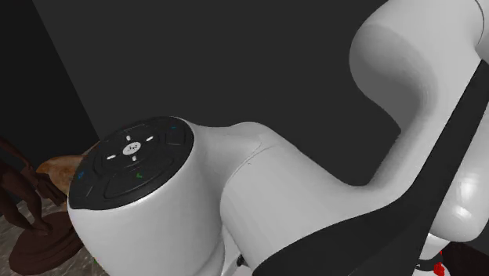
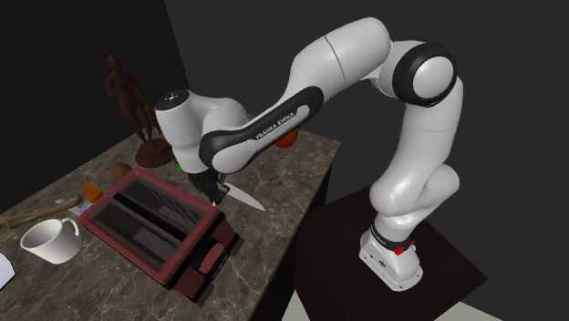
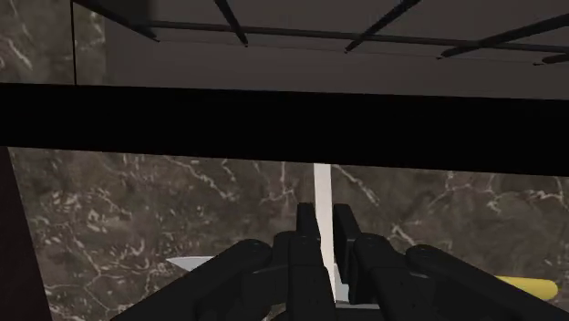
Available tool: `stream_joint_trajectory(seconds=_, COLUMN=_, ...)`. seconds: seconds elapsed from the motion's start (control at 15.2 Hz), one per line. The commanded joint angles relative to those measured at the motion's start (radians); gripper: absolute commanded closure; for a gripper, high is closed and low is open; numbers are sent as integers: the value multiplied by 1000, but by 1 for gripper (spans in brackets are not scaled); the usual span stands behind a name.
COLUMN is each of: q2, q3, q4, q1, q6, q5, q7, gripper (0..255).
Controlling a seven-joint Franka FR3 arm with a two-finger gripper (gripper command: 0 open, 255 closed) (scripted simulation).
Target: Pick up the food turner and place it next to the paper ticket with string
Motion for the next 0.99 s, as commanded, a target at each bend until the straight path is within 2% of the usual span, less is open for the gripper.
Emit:
stream_joint_trajectory(seconds=0.0, q2=88, q3=-69, q4=77, q1=136, q6=-40, q5=-79, q7=81, gripper=255)
stream_joint_trajectory(seconds=0.2, q2=199, q3=-151, q4=205, q1=311, q6=-102, q5=-160, q7=163, gripper=255)
stream_joint_trajectory(seconds=0.59, q2=401, q3=-274, q4=513, q1=620, q6=-235, q5=-274, q7=254, gripper=255)
stream_joint_trajectory(seconds=0.66, q2=410, q3=-279, q4=529, q1=634, q6=-242, q5=-278, q7=256, gripper=255)
stream_joint_trajectory(seconds=0.92, q2=425, q3=-288, q4=493, q1=630, q6=-200, q5=-292, q7=268, gripper=255)
